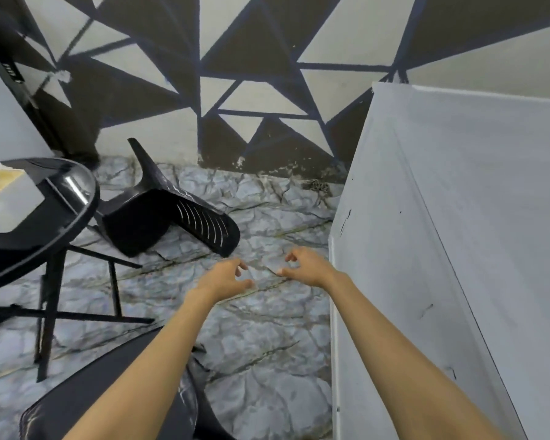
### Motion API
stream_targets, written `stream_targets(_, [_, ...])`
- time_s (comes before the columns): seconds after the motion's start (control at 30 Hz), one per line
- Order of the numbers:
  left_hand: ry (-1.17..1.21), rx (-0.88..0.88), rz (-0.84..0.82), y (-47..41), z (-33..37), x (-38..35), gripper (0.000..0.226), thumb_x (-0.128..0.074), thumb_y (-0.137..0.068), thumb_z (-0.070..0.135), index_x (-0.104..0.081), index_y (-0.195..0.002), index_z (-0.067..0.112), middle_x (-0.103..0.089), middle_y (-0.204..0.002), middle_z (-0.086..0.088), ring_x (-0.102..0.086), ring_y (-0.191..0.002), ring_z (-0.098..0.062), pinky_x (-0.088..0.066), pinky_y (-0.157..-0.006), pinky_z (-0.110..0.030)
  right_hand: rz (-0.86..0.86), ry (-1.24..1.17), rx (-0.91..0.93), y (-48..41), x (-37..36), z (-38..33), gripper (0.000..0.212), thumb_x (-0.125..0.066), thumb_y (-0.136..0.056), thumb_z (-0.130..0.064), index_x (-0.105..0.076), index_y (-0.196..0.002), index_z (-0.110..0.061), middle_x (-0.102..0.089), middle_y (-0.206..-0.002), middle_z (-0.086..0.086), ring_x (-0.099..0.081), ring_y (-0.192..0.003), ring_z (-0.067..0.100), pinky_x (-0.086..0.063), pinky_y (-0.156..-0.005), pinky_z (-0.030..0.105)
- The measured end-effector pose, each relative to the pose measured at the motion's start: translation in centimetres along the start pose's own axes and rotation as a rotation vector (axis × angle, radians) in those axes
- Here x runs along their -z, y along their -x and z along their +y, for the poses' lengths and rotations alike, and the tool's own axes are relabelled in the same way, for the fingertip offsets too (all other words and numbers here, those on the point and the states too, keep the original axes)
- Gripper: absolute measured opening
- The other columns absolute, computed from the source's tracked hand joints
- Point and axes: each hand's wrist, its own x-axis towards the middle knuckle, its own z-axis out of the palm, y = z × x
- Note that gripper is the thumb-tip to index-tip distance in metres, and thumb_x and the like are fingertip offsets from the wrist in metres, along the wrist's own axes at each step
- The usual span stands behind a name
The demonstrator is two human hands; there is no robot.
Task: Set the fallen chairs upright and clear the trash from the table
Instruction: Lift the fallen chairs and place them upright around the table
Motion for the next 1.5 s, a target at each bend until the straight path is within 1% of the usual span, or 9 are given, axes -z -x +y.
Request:
stream_targets(0.17, [-0.008,0.054,0.036,-7.6,0.0,2.2,0.049,-0.061,-0.084,0.043,-0.05,-0.123,0.016,-0.055,-0.121,-0.009,-0.053,-0.11,-0.022,-0.047,-0.091,-0.037,-0.108,0.183,0.055,-9.2,2.8,1.0,0.054,-0.055,-0.088,-0.049,-0.048,-0.127,-0.013,-0.048,-0.135,0.012,-0.047,-0.123,0.028,-0.041,-0.099,0.04])
stream_targets(0.3, [-0.06,0.163,0.1,-12.8,-0.1,4.0,0.05,-0.059,-0.084,0.044,-0.049,-0.124,0.016,-0.053,-0.126,-0.008,-0.048,-0.117,-0.024,-0.045,-0.095,-0.042,-0.168,0.324,0.152,-16.9,5.2,0.6,0.055,-0.052,-0.09,-0.05,-0.046,-0.131,-0.013,-0.045,-0.137,0.013,-0.043,-0.126,0.031,-0.039,-0.101,0.042])
stream_targets(0.47, [-0.133,0.262,0.131,-18.7,-0.4,4.5,0.051,-0.056,-0.085,0.046,-0.046,-0.126,0.017,-0.05,-0.131,-0.005,-0.046,-0.121,-0.024,-0.042,-0.095,-0.038,-0.215,0.452,0.273,-24.6,6.8,0.2,0.055,-0.05,-0.091,-0.048,-0.044,-0.132,-0.012,-0.043,-0.139,0.013,-0.039,-0.13,0.03,-0.033,-0.106,0.042])
stream_targets(0.63, [-0.213,0.336,0.113,-24.5,-1.5,4.9,0.052,-0.053,-0.085,0.049,-0.043,-0.127,0.019,-0.044,-0.134,-0.004,-0.038,-0.128,-0.023,-0.031,-0.102,-0.041,-0.312,0.507,0.335,-31.9,6.9,-0.1,0.055,-0.049,-0.092,-0.046,-0.042,-0.134,-0.012,-0.041,-0.141,0.012,-0.036,-0.132,0.028,-0.031,-0.108,0.044])
stream_targets(0.83, [-0.153,0.433,0.066,-32.0,-5.8,7.7,0.054,-0.052,-0.087,0.049,-0.041,-0.13,0.019,-0.043,-0.137,-0.004,-0.039,-0.129,-0.024,-0.034,-0.102,-0.041,-0.391,0.524,0.37,-41.5,7.0,-1.6,0.056,-0.05,-0.091,-0.048,-0.043,-0.133,-0.012,-0.041,-0.14,0.013,-0.038,-0.131,0.031,-0.032,-0.105,0.044])
stream_targets(1.07, [-0.05,0.53,0.106,-40.4,-11.0,14.3,0.052,-0.054,-0.084,0.048,-0.044,-0.125,0.018,-0.049,-0.131,-0.006,-0.042,-0.125,-0.025,-0.036,-0.1,-0.041,-0.447,0.54,0.424,-53.6,9.5,-6.5,0.056,-0.053,-0.089,-0.05,-0.046,-0.13,-0.012,-0.043,-0.137,0.014,-0.04,-0.128,0.031,-0.034,-0.103,0.045])
stream_targets(1.23, [0.078,0.616,0.168,-43.9,-14.2,18.2,0.05,-0.057,-0.082,0.05,-0.047,-0.123,0.024,-0.049,-0.13,-0.005,-0.042,-0.125,-0.024,-0.039,-0.099,-0.041,-0.488,0.591,0.503,-61.1,10.8,-10.7,0.056,-0.054,-0.087,-0.05,-0.047,-0.126,-0.01,-0.045,-0.134,0.014,-0.041,-0.127,0.031,-0.036,-0.101,0.043])
stream_targets(1.37, [0.146,0.742,0.241,-45.8,-16.8,20.4,0.052,-0.057,-0.082,0.049,-0.046,-0.125,0.022,-0.05,-0.13,-0.005,-0.043,-0.124,-0.024,-0.039,-0.1,-0.041,-0.547,0.66,0.653,-66.6,10.5,-15.0,0.056,-0.056,-0.088,-0.047,-0.046,-0.128,-0.01,-0.044,-0.135,0.013,-0.04,-0.128,0.031,-0.035,-0.1,0.041])
stream_targets(1.5, [0.243,0.909,0.351,-47.8,-18.7,21.9,0.056,-0.058,-0.081,0.052,-0.046,-0.125,0.019,-0.048,-0.133,-0.006,-0.042,-0.126,-0.025,-0.038,-0.102,-0.043,-0.589,0.746,0.888,-71.7,9.5,-20.3,0.055,-0.056,-0.088,-0.046,-0.046,-0.128,-0.009,-0.044,-0.133,0.015,-0.042,-0.126,0.031,-0.036,-0.1,0.04])
